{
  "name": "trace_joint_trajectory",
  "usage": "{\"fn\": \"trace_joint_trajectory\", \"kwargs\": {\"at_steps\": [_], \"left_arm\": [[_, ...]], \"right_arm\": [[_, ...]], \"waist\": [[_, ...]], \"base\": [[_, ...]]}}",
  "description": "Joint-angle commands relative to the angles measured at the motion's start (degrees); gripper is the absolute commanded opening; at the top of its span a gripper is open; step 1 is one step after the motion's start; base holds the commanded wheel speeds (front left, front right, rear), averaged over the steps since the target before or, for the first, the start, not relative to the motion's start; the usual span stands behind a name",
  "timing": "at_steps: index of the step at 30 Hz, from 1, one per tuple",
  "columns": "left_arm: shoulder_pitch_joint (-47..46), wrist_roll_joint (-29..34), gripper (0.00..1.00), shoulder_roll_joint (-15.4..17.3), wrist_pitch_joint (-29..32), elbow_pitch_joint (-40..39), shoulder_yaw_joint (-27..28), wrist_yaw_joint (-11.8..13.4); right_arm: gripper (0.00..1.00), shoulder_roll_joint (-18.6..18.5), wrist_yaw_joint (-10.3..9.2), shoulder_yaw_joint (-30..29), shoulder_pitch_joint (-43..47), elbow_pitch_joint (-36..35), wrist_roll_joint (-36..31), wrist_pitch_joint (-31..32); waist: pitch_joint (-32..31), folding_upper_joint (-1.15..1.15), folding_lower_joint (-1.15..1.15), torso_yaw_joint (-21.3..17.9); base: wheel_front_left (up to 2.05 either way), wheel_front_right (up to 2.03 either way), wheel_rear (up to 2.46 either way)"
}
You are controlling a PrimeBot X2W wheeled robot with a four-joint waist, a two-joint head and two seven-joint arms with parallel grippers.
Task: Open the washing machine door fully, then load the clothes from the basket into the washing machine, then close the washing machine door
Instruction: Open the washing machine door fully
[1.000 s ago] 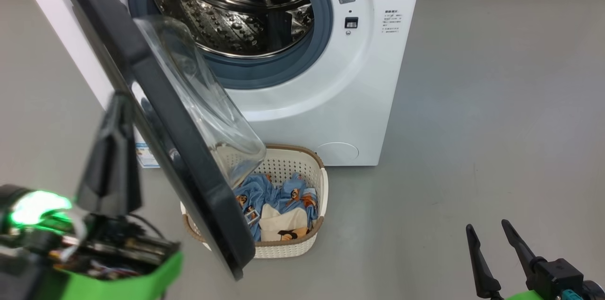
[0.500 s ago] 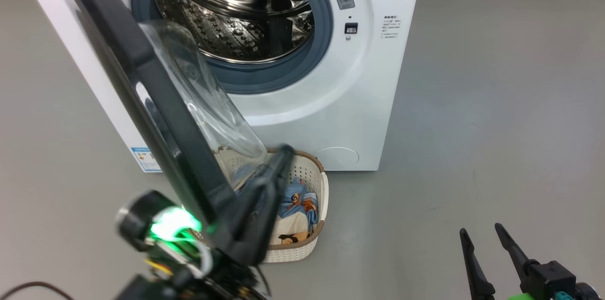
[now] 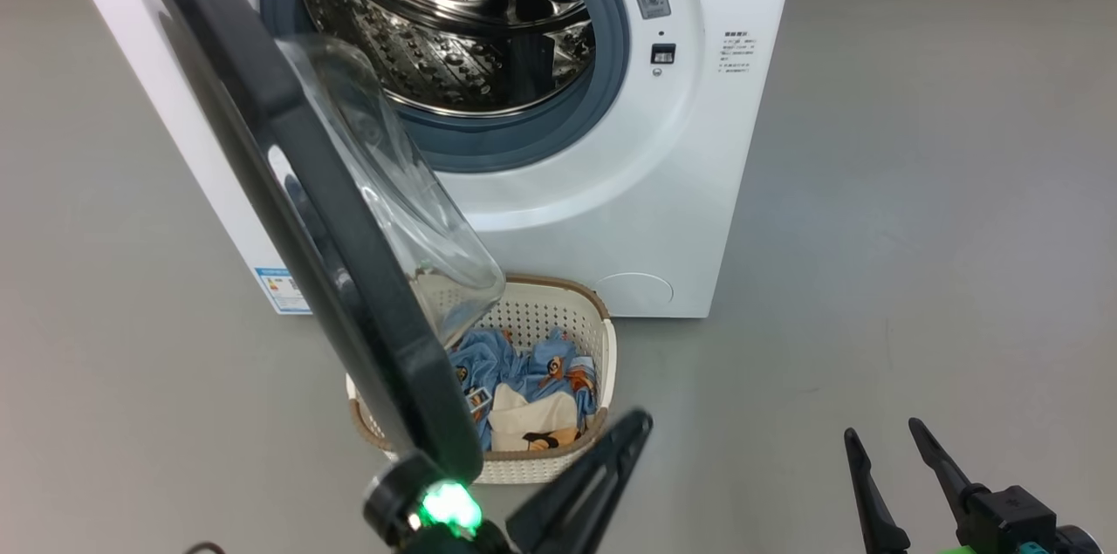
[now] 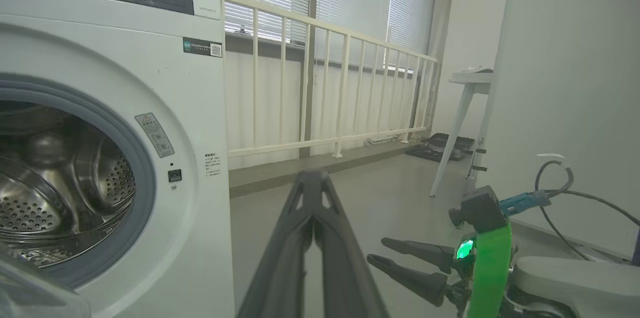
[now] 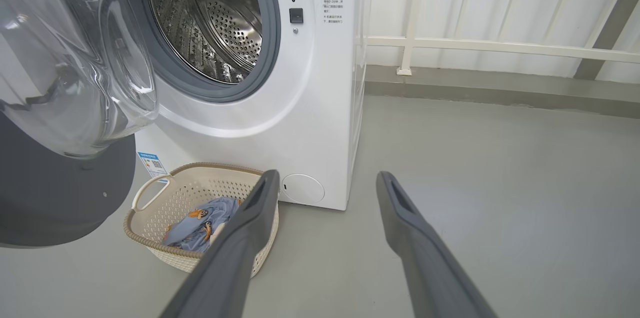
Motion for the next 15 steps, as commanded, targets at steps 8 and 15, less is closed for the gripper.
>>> {"fn": "trace_joint_trajectory", "kwargs": {"at_steps": [8, 15], "left_arm": [[2.0, -3.7, 0.00, 0.8, -0.3, 8.6, 1.1, -0.1], [1.9, -3.2, 0.00, 0.3, -0.3, 14.2, 4.1, -0.1]], "right_arm": [[1.00, -0.5, 0.09, 1.7, -0.8, -0.8, -0.5, -0.4], [1.00, -0.6, 0.09, 1.9, -0.9, -0.7, -0.1, -0.4]], "waist": [[-0.4, 0.00, 0.00, 0.6], [0.2, 0.00, 0.00, 0.7]], "base": [[0.00, 0.00, 0.00], [0.00, 0.00, 0.00]]}}
